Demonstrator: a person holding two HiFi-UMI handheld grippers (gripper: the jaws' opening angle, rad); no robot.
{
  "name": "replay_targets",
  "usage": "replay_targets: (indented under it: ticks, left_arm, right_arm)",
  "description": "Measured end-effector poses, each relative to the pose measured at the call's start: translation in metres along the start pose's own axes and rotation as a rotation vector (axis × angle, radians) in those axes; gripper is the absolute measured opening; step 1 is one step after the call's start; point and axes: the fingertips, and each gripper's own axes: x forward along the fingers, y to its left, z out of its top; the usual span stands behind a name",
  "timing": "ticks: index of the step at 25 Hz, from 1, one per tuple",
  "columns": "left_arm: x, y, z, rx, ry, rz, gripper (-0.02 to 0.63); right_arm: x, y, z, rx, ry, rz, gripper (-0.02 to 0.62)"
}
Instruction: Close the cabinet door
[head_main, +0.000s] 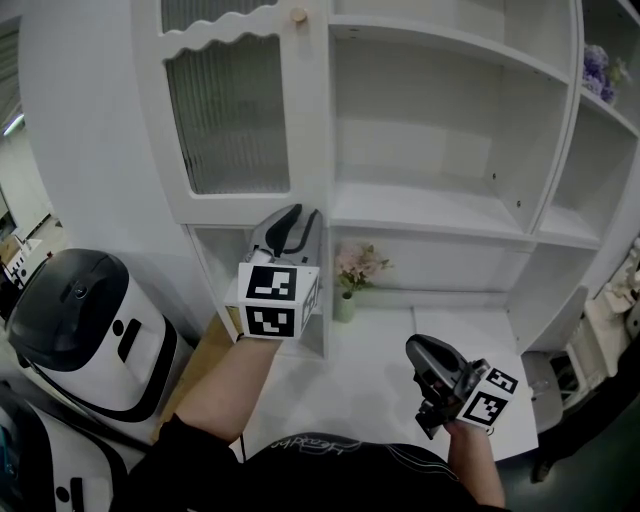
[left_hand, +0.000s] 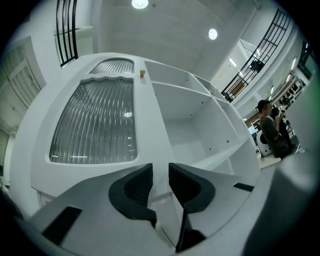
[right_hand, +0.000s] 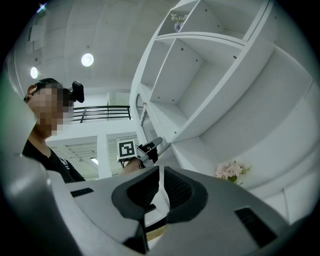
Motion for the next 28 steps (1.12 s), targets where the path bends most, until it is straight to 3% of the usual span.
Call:
replay_targets:
  ticks: [9,14,17,22,28]
  left_arm:
    - [-0.003,0.003,0.0,-0.047,0.056,-0.11,0.101]
    - [-0.028,0.01,0.005,-0.103,0.036,-0.15,0.063]
    - [-0.056,0.01,0.013,-0.141,0.011,-0.207,0.052]
    - [-0.125,0.001,0.013,-0.134,-0.02,-0.347,0.034]
    - [-0.216,-0.011,-0.006,-0.291,0.017,-0.526,0.034]
  right_arm:
    - [0.003,0.022,-0.005,-0.006,-0.01,-0.019,0.058]
    - [0.007,0.043,-0.013,-0.005,-0.006,-0.033,0.058]
    - [0.014,0.062,-0.018,-0.011,-0.005,-0.034,0.058]
    - [0.03,0.103,-0.048,-0.014,0.027,-0.026,0.058]
    - [0.05,0.154,-0.078,-0.039,0.076,0.015,0.058]
